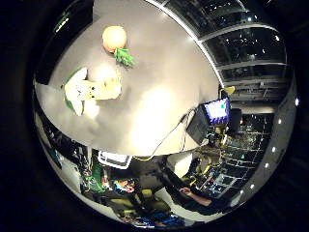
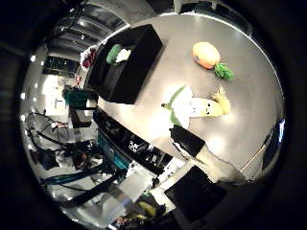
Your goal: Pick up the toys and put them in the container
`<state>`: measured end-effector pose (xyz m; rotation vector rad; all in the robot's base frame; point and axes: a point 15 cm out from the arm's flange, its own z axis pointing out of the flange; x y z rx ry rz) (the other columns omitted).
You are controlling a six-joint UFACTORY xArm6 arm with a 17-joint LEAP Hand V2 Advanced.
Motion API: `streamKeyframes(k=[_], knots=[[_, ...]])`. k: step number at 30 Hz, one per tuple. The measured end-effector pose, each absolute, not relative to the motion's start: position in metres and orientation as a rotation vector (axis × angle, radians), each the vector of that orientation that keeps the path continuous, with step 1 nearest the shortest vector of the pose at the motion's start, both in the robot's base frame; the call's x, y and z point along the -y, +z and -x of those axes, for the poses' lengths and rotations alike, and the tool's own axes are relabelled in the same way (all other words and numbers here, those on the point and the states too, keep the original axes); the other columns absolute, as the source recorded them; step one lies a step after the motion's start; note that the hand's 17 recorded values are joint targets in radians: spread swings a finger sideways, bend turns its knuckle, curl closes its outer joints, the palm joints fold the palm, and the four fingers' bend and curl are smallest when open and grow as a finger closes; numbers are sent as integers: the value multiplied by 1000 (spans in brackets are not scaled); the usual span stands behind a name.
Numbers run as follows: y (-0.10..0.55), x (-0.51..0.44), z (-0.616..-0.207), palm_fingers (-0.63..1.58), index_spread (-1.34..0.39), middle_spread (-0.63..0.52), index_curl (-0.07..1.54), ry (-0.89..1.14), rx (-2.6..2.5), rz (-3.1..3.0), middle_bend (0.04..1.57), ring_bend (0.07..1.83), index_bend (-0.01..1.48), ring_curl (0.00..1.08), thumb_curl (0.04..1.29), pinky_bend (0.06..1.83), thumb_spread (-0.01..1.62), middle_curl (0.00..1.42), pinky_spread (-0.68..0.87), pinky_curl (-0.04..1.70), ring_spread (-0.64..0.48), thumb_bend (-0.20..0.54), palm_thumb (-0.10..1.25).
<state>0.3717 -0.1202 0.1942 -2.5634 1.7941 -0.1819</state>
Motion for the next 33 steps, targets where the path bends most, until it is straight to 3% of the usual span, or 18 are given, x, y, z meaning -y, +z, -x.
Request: streamKeyframes(k=[33], knots=[[71,137,-397,198,-438,11,314,-89,-1747,2668,192,184,188,225,365,282,978,319,390,302,156,-25,747]])
